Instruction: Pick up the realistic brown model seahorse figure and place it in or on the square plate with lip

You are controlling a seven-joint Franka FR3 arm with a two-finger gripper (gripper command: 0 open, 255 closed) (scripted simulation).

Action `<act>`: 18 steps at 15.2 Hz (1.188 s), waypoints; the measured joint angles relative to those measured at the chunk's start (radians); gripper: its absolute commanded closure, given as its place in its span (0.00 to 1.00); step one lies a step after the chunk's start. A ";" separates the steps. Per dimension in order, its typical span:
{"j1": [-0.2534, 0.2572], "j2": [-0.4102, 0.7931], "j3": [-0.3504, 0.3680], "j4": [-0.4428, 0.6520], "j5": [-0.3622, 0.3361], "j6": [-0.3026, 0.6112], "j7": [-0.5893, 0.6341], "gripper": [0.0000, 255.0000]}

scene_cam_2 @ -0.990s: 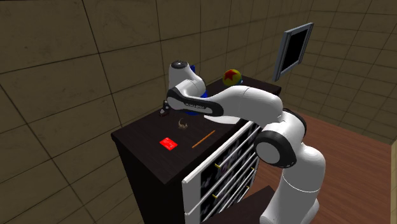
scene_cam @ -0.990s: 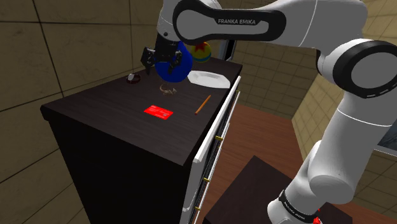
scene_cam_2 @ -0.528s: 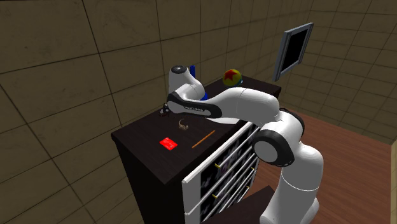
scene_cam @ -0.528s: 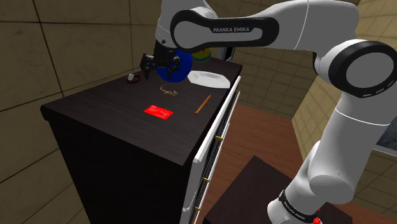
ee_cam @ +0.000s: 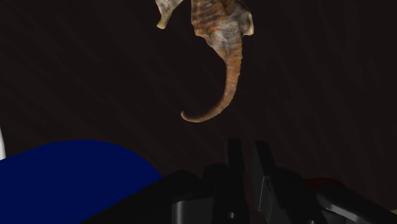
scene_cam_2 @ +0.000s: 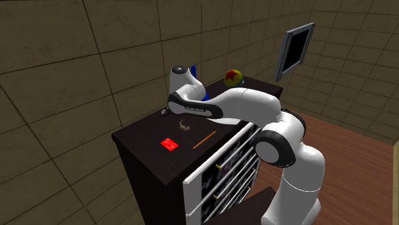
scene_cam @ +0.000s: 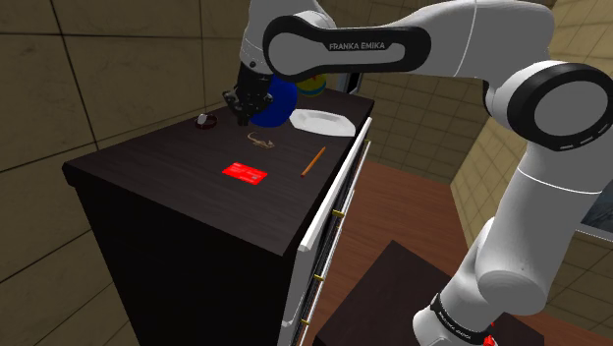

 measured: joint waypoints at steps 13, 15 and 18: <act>0.042 0.165 0.008 0.337 0.032 -0.538 0.027 0.00; 0.039 0.168 0.006 0.327 0.037 -0.555 0.027 0.00; 0.031 0.157 0.004 0.275 0.042 -0.523 0.025 0.00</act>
